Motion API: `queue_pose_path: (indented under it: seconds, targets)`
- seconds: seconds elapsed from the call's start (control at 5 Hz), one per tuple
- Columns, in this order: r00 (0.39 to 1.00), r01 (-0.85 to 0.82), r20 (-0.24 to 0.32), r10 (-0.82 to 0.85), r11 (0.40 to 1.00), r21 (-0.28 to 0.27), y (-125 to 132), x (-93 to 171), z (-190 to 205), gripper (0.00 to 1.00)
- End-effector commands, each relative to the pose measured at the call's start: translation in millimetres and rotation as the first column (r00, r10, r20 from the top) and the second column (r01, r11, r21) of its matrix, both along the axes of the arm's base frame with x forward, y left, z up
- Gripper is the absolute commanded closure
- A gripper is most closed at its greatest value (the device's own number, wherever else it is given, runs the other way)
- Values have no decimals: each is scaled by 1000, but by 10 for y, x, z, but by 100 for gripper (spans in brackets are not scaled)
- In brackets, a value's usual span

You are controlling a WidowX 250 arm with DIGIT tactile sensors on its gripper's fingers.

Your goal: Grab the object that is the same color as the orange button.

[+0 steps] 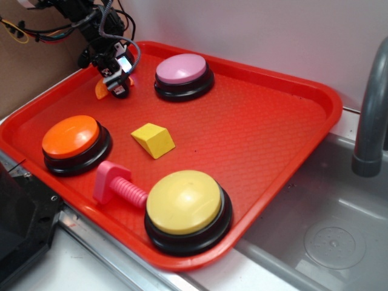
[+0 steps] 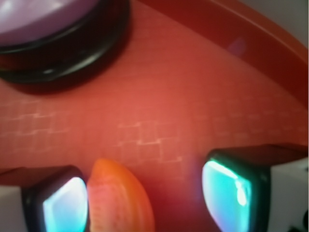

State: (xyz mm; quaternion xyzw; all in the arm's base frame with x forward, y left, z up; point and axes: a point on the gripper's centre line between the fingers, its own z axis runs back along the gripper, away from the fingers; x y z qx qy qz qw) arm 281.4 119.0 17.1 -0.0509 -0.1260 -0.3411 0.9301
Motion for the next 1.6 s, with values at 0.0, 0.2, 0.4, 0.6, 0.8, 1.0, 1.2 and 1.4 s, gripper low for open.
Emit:
queue_pose_path:
  seconds: [0.0, 0.2, 0.4, 0.6, 0.8, 1.0, 1.2, 1.4]
  targets:
    - [999, 36, -4, -36, 999, 6, -151, -1, 18, 100]
    - [1000, 31, -7, -31, 999, 8, -147, -3, 14, 100]
    - [998, 53, -22, -52, 998, 27, -153, -4, 3, 100]
    - [999, 35, -36, -34, 999, 30, -156, 14, 5, 100]
    - [998, -55, -39, 56, 998, 27, -139, 56, 135, 100]
    - [989, -144, -12, 145, 989, 17, -142, 93, 382, 100]
    - [961, -277, -18, 277, 960, -47, -249, 166, 886, 100]
    - [864, -503, 3, 503, 864, -15, -441, 149, 1236, 100]
